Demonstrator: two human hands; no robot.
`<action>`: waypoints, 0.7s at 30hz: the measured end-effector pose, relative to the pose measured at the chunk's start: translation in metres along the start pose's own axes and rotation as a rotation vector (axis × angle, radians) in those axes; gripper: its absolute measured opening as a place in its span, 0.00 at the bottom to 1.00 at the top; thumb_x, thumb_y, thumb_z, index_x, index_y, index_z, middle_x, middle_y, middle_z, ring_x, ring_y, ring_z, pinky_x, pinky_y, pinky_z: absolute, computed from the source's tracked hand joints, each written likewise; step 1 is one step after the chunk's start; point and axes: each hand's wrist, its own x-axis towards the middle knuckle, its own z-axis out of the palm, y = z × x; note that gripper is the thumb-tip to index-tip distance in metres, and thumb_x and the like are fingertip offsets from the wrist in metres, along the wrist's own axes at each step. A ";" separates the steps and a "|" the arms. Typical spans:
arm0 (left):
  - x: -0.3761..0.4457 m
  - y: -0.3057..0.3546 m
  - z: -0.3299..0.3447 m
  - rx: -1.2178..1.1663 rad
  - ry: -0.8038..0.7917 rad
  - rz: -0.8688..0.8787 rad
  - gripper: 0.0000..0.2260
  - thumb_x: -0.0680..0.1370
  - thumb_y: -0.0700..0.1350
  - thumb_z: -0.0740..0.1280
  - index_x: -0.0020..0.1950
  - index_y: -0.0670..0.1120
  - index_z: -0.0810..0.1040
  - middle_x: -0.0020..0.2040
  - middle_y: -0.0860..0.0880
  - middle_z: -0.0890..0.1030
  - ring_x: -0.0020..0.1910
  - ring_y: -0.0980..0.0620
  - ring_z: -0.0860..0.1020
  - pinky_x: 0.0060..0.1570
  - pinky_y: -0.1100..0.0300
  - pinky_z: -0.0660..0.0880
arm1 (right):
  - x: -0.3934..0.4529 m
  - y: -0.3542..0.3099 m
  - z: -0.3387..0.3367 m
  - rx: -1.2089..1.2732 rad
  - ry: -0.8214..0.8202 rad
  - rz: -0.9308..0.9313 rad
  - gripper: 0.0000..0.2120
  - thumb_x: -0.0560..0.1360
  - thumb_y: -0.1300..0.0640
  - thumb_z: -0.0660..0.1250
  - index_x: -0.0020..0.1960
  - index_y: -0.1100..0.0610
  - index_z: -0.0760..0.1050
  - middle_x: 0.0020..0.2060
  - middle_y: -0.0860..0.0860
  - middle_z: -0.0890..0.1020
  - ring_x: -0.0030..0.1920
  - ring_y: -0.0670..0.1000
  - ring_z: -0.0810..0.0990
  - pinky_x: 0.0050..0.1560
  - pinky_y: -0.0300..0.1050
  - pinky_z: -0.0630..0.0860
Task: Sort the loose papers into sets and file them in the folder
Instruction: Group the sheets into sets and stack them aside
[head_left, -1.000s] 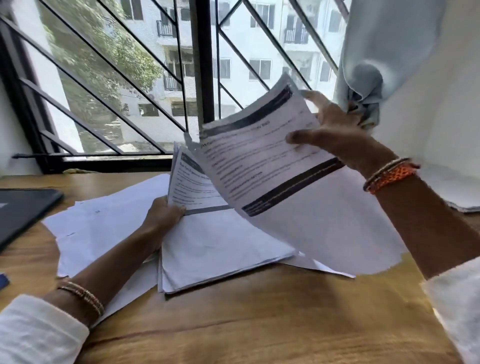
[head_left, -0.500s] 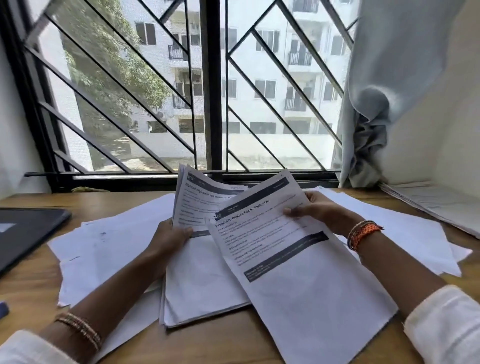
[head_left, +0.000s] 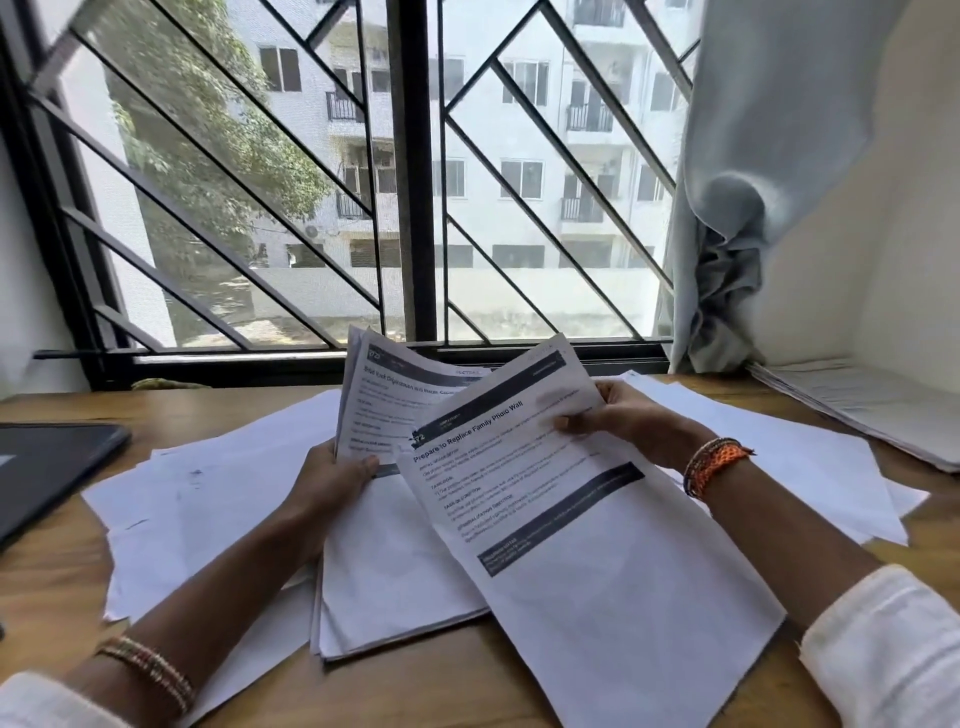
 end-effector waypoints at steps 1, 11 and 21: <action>0.000 0.000 0.000 -0.003 -0.001 -0.002 0.09 0.79 0.34 0.62 0.56 0.44 0.76 0.53 0.41 0.80 0.50 0.40 0.79 0.49 0.50 0.77 | 0.001 0.001 0.001 -0.086 0.065 -0.035 0.12 0.70 0.67 0.72 0.53 0.61 0.81 0.46 0.57 0.85 0.45 0.55 0.84 0.48 0.47 0.81; 0.003 0.003 -0.009 -0.115 -0.080 0.004 0.10 0.79 0.35 0.62 0.56 0.46 0.76 0.50 0.45 0.81 0.49 0.43 0.79 0.46 0.53 0.77 | 0.006 -0.106 -0.044 -0.799 1.279 -1.157 0.16 0.74 0.68 0.62 0.55 0.56 0.82 0.48 0.55 0.85 0.49 0.46 0.81 0.51 0.35 0.72; -0.019 0.013 0.014 0.252 -0.337 0.437 0.10 0.79 0.36 0.62 0.54 0.46 0.79 0.53 0.46 0.83 0.52 0.47 0.81 0.51 0.49 0.80 | 0.053 -0.126 0.092 -0.673 0.875 -1.295 0.14 0.74 0.64 0.66 0.53 0.50 0.84 0.46 0.48 0.85 0.43 0.47 0.85 0.41 0.40 0.81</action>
